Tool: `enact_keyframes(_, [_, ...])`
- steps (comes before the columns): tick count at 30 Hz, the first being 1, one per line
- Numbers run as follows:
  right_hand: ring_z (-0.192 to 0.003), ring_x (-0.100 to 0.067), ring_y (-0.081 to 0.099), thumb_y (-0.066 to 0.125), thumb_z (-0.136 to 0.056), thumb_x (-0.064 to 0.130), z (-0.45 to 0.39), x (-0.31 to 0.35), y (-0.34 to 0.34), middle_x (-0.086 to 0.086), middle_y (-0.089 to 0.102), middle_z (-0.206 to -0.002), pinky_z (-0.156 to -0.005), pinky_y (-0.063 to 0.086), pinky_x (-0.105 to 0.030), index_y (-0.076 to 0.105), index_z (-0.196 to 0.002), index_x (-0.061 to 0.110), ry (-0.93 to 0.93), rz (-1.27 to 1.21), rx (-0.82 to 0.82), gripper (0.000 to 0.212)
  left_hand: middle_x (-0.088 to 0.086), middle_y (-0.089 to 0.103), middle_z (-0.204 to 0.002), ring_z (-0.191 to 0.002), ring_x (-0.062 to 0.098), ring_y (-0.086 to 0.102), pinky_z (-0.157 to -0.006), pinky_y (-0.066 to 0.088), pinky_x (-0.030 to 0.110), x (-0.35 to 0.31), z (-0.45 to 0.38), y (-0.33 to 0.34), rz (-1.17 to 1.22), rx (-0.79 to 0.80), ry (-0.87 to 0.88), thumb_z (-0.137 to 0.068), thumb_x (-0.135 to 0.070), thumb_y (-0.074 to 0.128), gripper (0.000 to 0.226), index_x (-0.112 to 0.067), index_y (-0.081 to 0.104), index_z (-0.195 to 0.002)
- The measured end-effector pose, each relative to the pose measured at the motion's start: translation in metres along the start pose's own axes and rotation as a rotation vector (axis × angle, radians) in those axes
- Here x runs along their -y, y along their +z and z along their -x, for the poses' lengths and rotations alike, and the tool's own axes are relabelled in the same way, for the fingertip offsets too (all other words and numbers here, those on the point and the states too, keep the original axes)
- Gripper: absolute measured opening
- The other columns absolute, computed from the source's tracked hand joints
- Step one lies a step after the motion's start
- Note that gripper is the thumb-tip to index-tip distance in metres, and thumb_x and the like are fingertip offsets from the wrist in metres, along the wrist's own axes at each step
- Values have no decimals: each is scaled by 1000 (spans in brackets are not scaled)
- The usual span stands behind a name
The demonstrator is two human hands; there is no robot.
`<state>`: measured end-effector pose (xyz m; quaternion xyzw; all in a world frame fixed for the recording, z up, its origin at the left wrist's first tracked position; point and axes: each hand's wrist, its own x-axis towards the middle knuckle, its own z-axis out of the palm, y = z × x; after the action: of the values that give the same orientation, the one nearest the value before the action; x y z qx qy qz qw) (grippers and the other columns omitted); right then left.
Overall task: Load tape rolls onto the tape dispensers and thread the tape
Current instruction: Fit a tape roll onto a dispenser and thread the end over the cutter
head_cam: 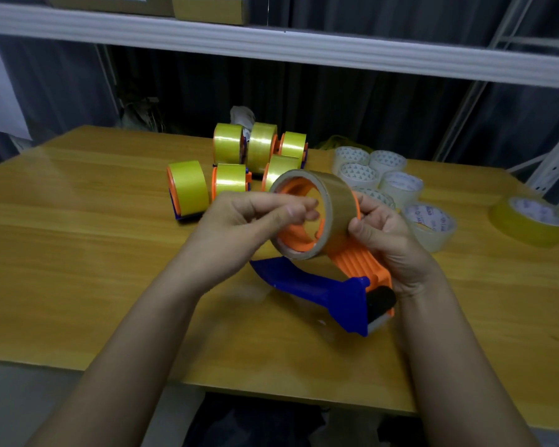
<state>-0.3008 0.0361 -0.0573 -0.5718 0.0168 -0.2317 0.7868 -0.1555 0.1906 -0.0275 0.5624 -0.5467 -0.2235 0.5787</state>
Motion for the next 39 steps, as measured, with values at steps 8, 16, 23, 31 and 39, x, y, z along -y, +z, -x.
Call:
enact_keyframes(8, [-110, -33, 60, 80, -76, 26, 0, -3, -2, -18, 63, -118, -96, 49, -44, 53, -130, 1, 1, -26, 39, 65, -13, 45, -130, -122, 0, 44, -92, 44, 19, 14, -7, 16, -237, -214, -35, -87, -57, 54, 56, -39, 35, -137])
enact_keyframes(16, [-100, -14, 66, 75, -76, 20, 2, 2, -6, 4, 71, -103, -84, 53, -27, 60, -123, 20, -13, 364, -164, 49, -20, 59, -96, -79, -19, 54, -71, 46, 7, 22, -9, 17, -330, -291, -94, -100, -22, 46, 32, -24, 50, -132])
enact_keyframes(23, [-91, -5, 57, 72, -70, 41, 0, 1, 1, 10, 59, -104, -80, 51, -21, 61, -118, 35, -60, 704, -177, 51, 1, 62, -123, -109, 12, 59, -92, 51, 35, 23, -7, 17, -557, -381, -62, -99, -29, 46, 47, -15, 41, -143])
enact_keyframes(31, [-98, 1, 61, 74, -81, 10, -3, -7, 8, 6, 64, -112, -81, 51, -15, 55, -121, 38, -55, 742, -252, 52, 4, 65, -119, -99, 17, 65, -83, 56, 37, 24, -7, 14, -590, -356, -113, -94, -39, 52, 54, -15, 44, -141])
enact_keyframes(39, [-96, 14, 52, 64, -84, 2, -5, -17, 15, 7, 52, -118, -73, 51, -13, 54, -134, 27, -81, 859, -328, 57, 3, 54, -136, -124, 16, 50, -100, 44, 31, 30, -4, 21, -614, -289, -190, -97, -35, 49, 54, -14, 37, -145])
